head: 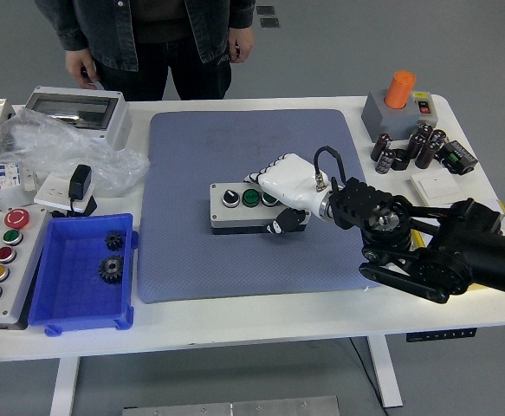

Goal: Pick up the button,place it on the desk,press the button,press the button

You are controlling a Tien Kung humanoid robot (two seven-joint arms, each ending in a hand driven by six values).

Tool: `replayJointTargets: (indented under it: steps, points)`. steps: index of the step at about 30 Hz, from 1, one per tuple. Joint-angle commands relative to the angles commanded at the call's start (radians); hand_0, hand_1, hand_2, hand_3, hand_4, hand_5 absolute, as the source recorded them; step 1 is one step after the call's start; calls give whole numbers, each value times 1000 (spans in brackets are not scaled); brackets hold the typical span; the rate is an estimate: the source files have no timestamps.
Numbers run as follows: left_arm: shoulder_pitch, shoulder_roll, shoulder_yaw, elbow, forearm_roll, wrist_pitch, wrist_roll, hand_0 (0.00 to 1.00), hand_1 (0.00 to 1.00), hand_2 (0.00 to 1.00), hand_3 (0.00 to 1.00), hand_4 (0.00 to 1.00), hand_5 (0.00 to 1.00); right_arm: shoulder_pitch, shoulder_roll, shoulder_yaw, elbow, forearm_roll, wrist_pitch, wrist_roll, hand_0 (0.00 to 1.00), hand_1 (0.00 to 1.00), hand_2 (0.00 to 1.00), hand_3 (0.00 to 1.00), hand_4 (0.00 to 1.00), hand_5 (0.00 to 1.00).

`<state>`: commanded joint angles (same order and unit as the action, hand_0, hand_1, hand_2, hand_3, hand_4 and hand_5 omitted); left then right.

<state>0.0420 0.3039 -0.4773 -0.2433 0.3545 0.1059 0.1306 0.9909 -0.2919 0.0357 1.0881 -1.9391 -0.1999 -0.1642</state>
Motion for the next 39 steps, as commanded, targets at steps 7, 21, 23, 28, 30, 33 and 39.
replayJointTargets:
  steps: [7, 21, 23, 28, 30, 33, 39]
  points:
    - [-1, 1, 0, 0, 0, 0, 0, 624, 661, 632, 684, 717, 348, 3, 0, -4, 3, -3, -1, 3, 724, 718, 775, 738, 711, 135]
    - [2, 0, 1, 0, 0, 2, -1, 623, 661, 632, 683, 716, 347, 5, -8, 7, 14, 152, 34, -9, 728, 725, 792, 783, 742, 153]
    - [3, 0, 1, 0, 0, 3, -2, 623, 661, 631, 683, 715, 346, 5, -10, 10, 18, 180, 41, -13, 723, 724, 792, 787, 762, 172]
    - [3, -1, 0, 0, 0, 5, -4, 623, 661, 631, 683, 715, 346, 6, -14, 19, 24, 237, 60, -24, 723, 724, 792, 787, 762, 172]
    - [4, -2, 0, 0, 0, 6, -4, 623, 661, 631, 685, 714, 346, 6, -15, 22, 25, 246, 64, -27, 717, 724, 789, 797, 822, 272]
    - [5, -2, 0, 0, 0, 6, -5, 623, 661, 631, 685, 714, 346, 6, -15, 30, 25, 261, 75, -36, 717, 724, 789, 797, 822, 272]
    - [8, -1, 0, 0, 0, 6, -5, 623, 661, 631, 685, 713, 345, 4, -17, 51, 22, 285, 98, -45, 714, 727, 791, 796, 892, 400]
